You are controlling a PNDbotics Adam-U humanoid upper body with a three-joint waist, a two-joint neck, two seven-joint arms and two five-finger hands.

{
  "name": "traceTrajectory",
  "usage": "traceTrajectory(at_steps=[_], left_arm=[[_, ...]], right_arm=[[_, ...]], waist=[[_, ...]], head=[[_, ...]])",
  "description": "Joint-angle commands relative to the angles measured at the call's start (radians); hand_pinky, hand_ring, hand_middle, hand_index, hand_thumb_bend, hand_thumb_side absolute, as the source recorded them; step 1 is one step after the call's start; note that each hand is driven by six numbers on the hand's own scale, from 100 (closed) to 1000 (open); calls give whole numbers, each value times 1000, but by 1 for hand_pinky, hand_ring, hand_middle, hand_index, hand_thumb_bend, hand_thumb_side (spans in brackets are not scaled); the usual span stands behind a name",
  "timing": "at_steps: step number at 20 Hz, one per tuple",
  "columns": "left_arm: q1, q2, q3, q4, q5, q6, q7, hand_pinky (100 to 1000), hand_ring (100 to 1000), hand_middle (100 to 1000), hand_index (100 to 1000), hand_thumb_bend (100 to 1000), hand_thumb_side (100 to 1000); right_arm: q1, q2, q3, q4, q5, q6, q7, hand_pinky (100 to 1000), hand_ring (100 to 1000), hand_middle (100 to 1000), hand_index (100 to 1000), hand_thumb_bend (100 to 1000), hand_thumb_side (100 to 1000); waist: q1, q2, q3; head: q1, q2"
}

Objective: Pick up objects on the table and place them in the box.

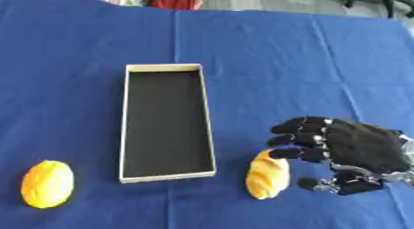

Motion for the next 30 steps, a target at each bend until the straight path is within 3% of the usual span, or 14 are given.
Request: traceTrajectory(at_steps=[1,6,12,19,24,30], left_arm=[[-7,26,4,-15,9,3,-7,930,767,756,865,100,565],[-11,27,7,-15,12,2,-6,929,767,756,866,100,565],[-11,26,9,-15,14,3,-4,931,766,756,865,100,565],[-15,24,10,-15,16,3,-2,932,765,756,864,100,565],[-15,20,9,-15,20,4,-3,935,764,755,863,100,565],[-15,19,11,-15,24,6,-6,937,764,755,862,100,565]], right_arm=[[-9,-40,-31,-10,-34,-4,7,876,947,877,944,328,100],[-5,-48,-39,-10,-49,-12,32,878,951,879,944,358,100],[17,-36,8,-10,33,14,84,881,953,884,947,340,109],[9,-29,37,-10,89,48,62,888,955,874,943,221,328],[3,-18,57,-10,124,91,36,884,953,870,941,208,315],[-3,-12,61,-10,121,105,24,883,950,865,940,217,289]], waist=[[2,-22,-2],[-1,-25,2],[-7,-25,9],[-12,-20,25],[-16,-14,32],[-21,-10,38]], head=[[-5,-7],[-9,-8],[-16,-7],[-28,-14],[-33,-20],[-35,-27]])
